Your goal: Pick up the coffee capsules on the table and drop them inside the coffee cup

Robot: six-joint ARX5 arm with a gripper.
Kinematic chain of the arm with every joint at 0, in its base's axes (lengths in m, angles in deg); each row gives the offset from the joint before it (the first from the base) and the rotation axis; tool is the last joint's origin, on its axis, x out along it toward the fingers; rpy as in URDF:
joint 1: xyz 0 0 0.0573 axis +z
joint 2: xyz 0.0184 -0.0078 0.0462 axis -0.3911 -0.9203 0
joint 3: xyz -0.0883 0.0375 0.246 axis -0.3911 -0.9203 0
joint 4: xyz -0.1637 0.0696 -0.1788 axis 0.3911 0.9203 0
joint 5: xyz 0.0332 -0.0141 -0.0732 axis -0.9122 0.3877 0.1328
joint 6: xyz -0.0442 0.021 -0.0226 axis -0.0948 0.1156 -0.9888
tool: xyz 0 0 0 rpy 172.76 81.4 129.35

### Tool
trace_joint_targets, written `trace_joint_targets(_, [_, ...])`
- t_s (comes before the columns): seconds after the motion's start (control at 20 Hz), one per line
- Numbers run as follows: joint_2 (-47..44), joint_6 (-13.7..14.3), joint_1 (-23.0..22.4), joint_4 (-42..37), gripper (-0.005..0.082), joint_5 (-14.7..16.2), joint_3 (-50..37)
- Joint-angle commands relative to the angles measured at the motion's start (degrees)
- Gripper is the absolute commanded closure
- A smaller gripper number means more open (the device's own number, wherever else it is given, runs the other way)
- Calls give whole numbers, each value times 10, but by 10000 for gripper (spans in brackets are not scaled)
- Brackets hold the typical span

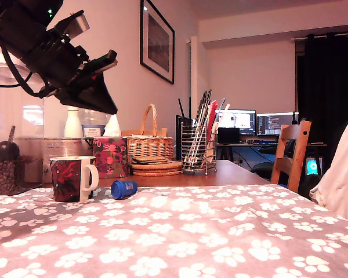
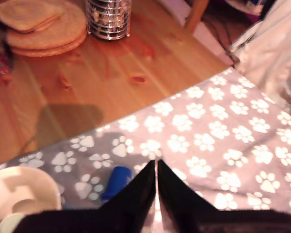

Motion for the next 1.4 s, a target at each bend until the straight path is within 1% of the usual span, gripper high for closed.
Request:
trace_joint_targets(0.0, [-22, 5, -2, 14, 791, -2, 19])
trace_joint_targets(0.25, [-72, 24, -3, 89, 791, -2, 94])
trace_joint_targets(0.4, [-108, 44, -3, 135, 791, -6, 147])
trace_joint_targets(0.45, [-120, 45, -3, 150, 791, -9, 165])
trace_joint_targets(0.55, [-145, 63, -3, 184, 791, -16, 201])
trace_joint_targets(0.6, [-159, 63, -3, 196, 791, -19, 217])
trace_joint_targets(0.65, [-173, 76, -3, 213, 791, -21, 236])
trace_joint_targets(0.75, [-203, 90, -4, 243, 791, -34, 271])
trace_joint_targets(0.85, [-230, 96, -4, 266, 791, -42, 303])
trace_joint_targets(0.9, [-243, 105, -4, 275, 791, -47, 318])
trace_joint_targets(1.0, [-264, 110, -5, 292, 791, -54, 344])
trace_joint_targets(1.05, [-274, 120, -6, 297, 791, -58, 353])
trace_joint_targets(1.15, [-293, 128, -8, 309, 791, -74, 372])
trace_joint_targets(1.25, [-309, 154, -10, 318, 791, -90, 383])
trace_joint_targets(1.35, [-324, 164, -12, 325, 791, -99, 393])
